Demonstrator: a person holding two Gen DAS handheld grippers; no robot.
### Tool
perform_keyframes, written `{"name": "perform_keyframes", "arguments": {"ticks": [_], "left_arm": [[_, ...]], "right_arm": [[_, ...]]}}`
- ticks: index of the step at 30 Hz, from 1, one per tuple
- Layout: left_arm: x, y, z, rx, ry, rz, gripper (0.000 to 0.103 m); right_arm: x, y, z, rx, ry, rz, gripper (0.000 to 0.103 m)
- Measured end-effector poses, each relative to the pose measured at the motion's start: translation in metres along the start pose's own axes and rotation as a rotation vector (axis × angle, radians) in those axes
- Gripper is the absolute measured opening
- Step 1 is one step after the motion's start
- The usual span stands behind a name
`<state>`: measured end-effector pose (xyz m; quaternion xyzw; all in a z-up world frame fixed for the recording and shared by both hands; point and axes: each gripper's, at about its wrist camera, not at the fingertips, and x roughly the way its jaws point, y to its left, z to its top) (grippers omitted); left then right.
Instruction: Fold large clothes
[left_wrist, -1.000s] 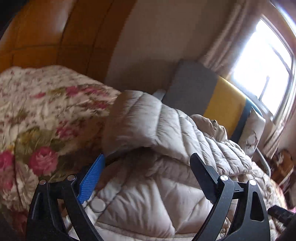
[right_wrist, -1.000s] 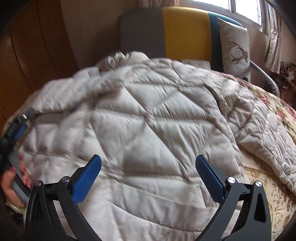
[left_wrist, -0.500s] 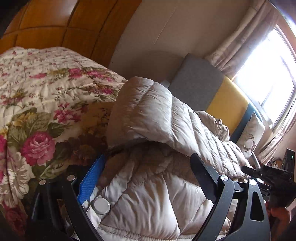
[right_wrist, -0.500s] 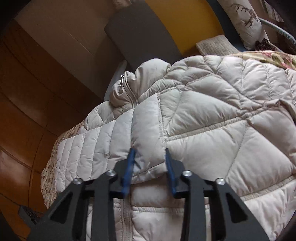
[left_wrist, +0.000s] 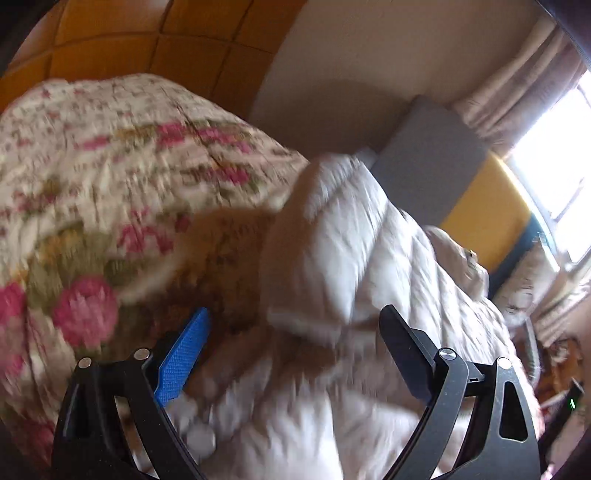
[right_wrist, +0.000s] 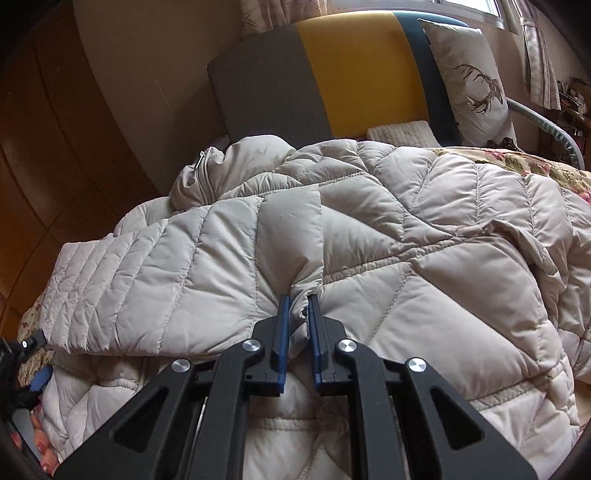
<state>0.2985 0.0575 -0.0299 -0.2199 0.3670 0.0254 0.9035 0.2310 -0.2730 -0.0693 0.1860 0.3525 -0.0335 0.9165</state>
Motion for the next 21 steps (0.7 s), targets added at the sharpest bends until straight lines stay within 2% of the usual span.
{"name": "perform_keyframes", "arguments": {"ticks": [3,4,6,9,12,14,15,16,18,21], "left_arm": [[0.031,0.000,0.012,0.052,0.042,0.116,0.094],[0.048,0.008,0.011,0.038,0.089,0.111,0.095],[0.063,0.024,0.007,-0.014,0.120,0.058,0.100],[0.060,0.019,0.004,0.025,0.096,0.078,0.100],[0.051,0.025,0.001,-0.007,0.074,0.036,0.100],[0.034,0.034,-0.004,-0.040,0.021,-0.011,0.099],[0.026,0.037,-0.007,-0.046,0.002,-0.027,0.099],[0.015,0.040,-0.013,-0.044,-0.022,-0.035,0.099],[0.004,0.037,-0.021,-0.020,-0.042,-0.042,0.099],[-0.004,0.031,-0.028,0.030,-0.033,-0.056,0.099]], "right_arm": [[-0.001,-0.002,-0.001,0.009,0.003,0.007,0.010],[-0.001,-0.003,-0.001,0.012,0.003,0.011,0.010],[0.000,-0.003,-0.001,0.011,0.001,0.019,0.012],[0.003,-0.003,-0.002,0.014,0.014,0.023,0.014],[0.001,-0.005,-0.003,0.023,0.007,0.038,0.016],[-0.004,-0.008,-0.004,0.044,-0.008,0.071,0.024],[-0.009,-0.011,-0.006,0.056,-0.025,0.097,0.037],[-0.015,-0.012,-0.007,0.064,-0.045,0.115,0.057],[-0.028,-0.012,-0.011,0.068,-0.084,0.091,0.081],[-0.040,-0.011,-0.019,0.070,-0.086,0.083,0.081]]}}
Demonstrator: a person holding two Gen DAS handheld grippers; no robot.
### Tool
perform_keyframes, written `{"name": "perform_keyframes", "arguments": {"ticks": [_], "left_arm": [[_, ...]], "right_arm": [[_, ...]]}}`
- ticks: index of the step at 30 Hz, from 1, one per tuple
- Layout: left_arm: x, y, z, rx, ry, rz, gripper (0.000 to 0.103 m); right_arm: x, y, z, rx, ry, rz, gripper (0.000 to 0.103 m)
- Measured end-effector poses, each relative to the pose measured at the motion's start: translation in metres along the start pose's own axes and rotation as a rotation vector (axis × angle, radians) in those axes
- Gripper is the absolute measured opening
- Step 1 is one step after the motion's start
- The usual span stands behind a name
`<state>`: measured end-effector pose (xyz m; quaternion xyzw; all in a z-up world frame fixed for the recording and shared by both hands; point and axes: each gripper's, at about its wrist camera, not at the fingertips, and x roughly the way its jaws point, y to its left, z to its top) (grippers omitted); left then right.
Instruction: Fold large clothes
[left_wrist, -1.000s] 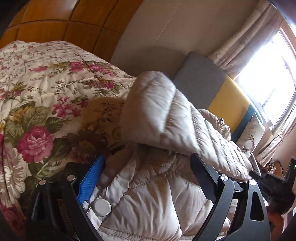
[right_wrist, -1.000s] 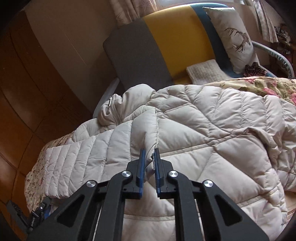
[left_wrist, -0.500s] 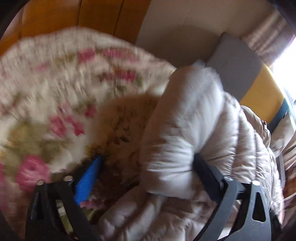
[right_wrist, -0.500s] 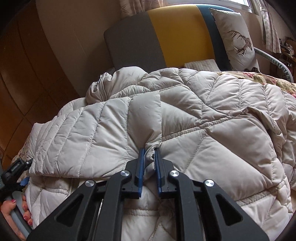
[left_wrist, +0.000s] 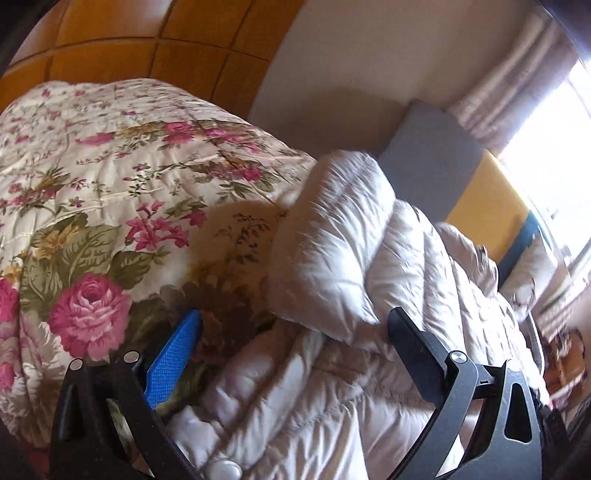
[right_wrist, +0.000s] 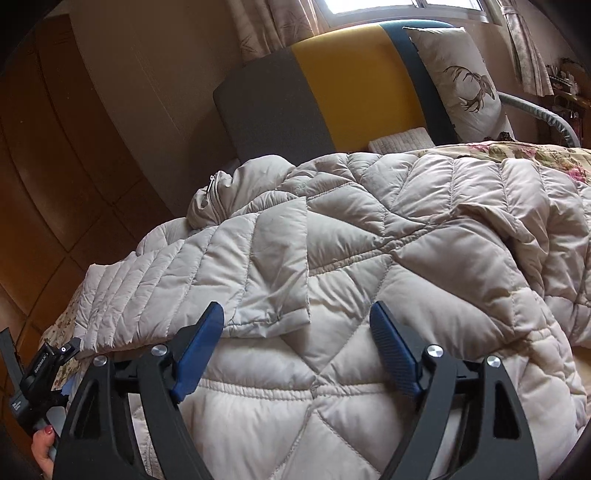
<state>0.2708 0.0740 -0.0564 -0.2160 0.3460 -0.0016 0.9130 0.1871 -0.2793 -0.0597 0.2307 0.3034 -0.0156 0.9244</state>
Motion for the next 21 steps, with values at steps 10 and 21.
{"name": "perform_keyframes", "arguments": {"ticks": [10,21], "left_arm": [[-0.024,0.010,-0.015,-0.010,-0.002,-0.002,0.099],[-0.045,-0.009,-0.006,0.060,-0.054,-0.072,0.099]], "right_arm": [[-0.033,-0.008,-0.019,0.041,0.053,-0.005,0.080],[-0.133,-0.155,-0.015,0.684,-0.065,0.065,0.086]]}}
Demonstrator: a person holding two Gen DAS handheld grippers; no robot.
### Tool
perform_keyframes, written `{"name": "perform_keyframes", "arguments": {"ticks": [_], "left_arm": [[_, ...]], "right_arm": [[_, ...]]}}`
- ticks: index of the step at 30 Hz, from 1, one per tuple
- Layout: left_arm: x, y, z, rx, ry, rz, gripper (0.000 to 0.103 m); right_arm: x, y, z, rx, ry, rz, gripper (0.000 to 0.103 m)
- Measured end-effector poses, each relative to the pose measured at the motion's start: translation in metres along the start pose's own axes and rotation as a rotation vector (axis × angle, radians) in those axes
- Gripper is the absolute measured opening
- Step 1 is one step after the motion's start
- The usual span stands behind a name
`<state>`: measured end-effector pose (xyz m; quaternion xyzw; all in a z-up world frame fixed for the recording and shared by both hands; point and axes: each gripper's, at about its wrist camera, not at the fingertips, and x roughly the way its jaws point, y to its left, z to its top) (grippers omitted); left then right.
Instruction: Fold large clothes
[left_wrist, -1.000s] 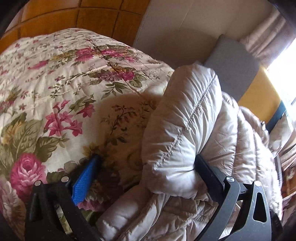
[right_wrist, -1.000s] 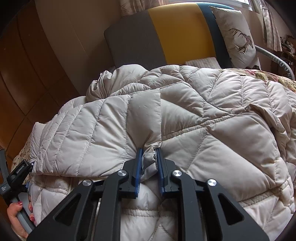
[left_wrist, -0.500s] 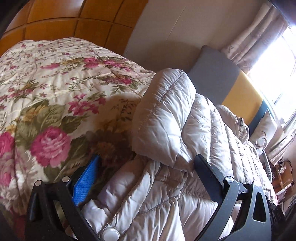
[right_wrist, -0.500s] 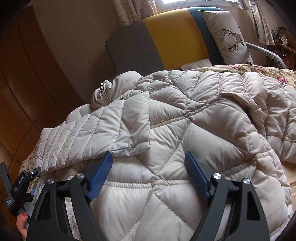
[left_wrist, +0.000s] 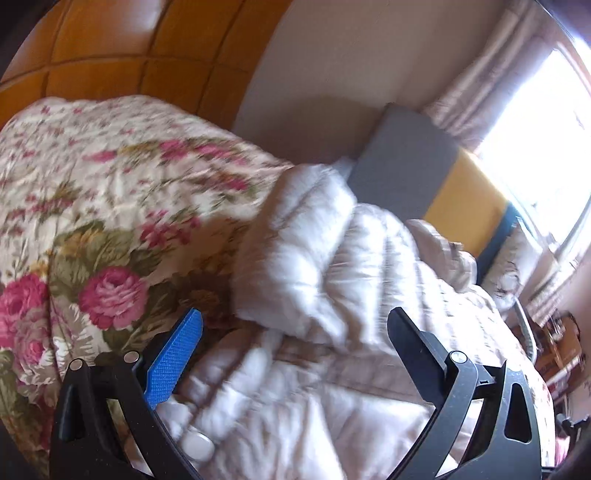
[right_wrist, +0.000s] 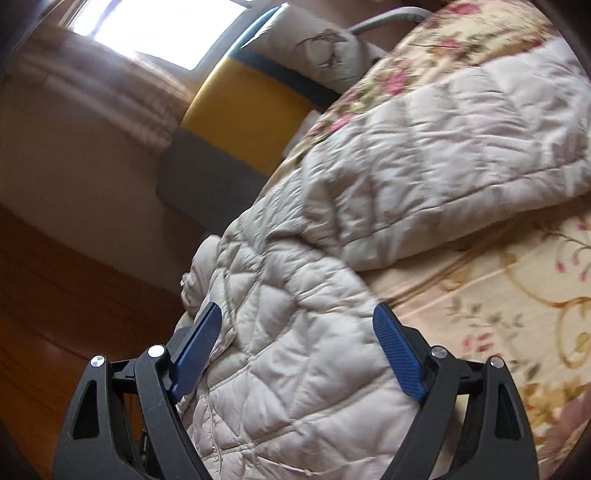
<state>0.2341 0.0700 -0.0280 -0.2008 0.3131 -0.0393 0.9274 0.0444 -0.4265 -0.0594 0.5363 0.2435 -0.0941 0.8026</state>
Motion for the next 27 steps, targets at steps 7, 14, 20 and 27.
{"name": "perform_keyframes", "arguments": {"ticks": [7,14,20,27], "left_arm": [[0.009,-0.019,-0.015,0.113,0.039,-0.028,0.099],[0.016,-0.005,-0.018,0.049,0.062,-0.049,0.099],[0.019,-0.007,-0.020,0.062,0.073,-0.033,0.099],[0.019,-0.013,-0.021,0.086,0.071,-0.017,0.099]], "right_arm": [[-0.039,-0.081,0.040,0.246,-0.112,0.043,0.080],[-0.049,-0.100,0.082,0.263,-0.237,-0.036,0.071],[-0.042,-0.103,0.097,0.264,-0.261,-0.101,0.041],[-0.053,-0.085,0.104,0.157,-0.266,-0.198,0.025]]}}
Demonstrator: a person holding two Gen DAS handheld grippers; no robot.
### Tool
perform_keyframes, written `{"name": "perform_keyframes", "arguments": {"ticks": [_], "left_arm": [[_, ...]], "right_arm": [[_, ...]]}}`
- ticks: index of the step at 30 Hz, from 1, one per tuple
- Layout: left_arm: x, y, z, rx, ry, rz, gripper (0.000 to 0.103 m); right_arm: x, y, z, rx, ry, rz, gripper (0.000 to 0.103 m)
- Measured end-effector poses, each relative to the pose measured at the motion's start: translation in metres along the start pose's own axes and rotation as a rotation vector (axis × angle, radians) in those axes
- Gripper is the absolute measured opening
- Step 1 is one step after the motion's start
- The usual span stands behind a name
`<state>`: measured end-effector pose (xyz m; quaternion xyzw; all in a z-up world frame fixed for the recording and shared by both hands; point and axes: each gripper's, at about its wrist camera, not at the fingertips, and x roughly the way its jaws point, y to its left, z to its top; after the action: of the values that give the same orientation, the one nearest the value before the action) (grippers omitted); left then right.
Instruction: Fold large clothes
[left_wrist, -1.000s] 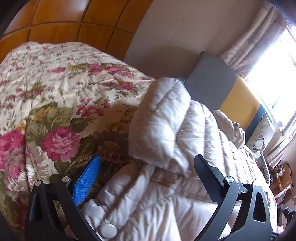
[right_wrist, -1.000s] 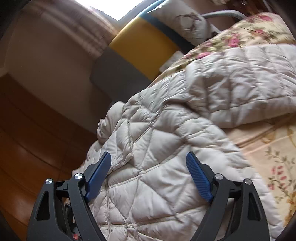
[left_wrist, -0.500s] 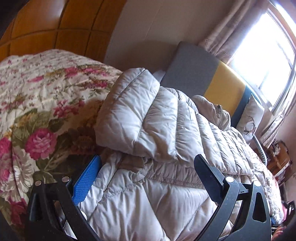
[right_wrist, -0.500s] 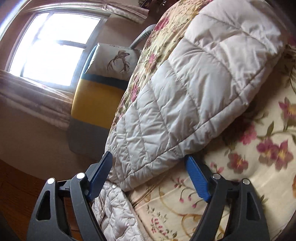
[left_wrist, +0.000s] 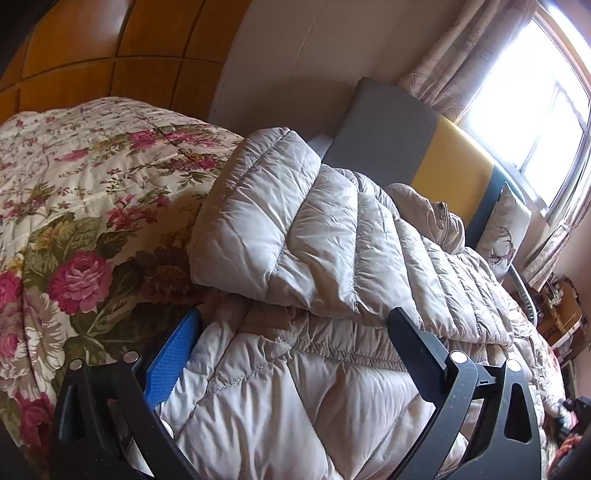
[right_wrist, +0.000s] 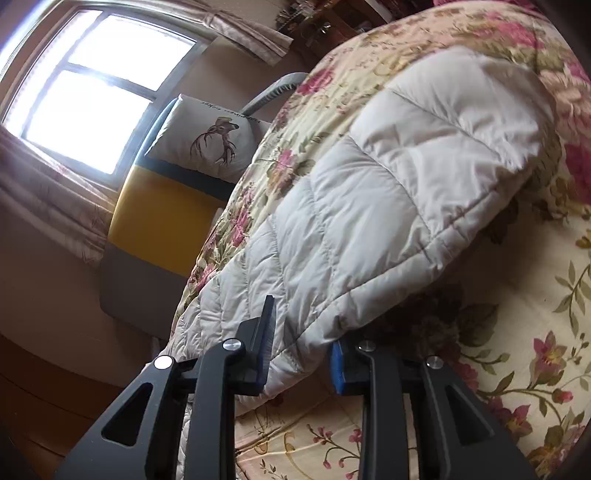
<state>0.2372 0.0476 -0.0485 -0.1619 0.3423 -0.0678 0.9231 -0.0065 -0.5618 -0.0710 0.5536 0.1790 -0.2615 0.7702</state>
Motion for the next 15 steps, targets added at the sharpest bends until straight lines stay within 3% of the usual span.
{"name": "perform_keyframes", "arguments": {"ticks": [8,15], "left_arm": [[-0.003,0.002,-0.001,-0.009,-0.012,-0.012,0.099],[-0.004,0.004,-0.002,-0.019,-0.015,-0.023,0.099]], "right_arm": [[-0.011,0.111,-0.033,-0.375,-0.057,-0.006,0.025],[0.013,0.226,-0.120,-0.802,-0.036,0.051,0.025]]}}
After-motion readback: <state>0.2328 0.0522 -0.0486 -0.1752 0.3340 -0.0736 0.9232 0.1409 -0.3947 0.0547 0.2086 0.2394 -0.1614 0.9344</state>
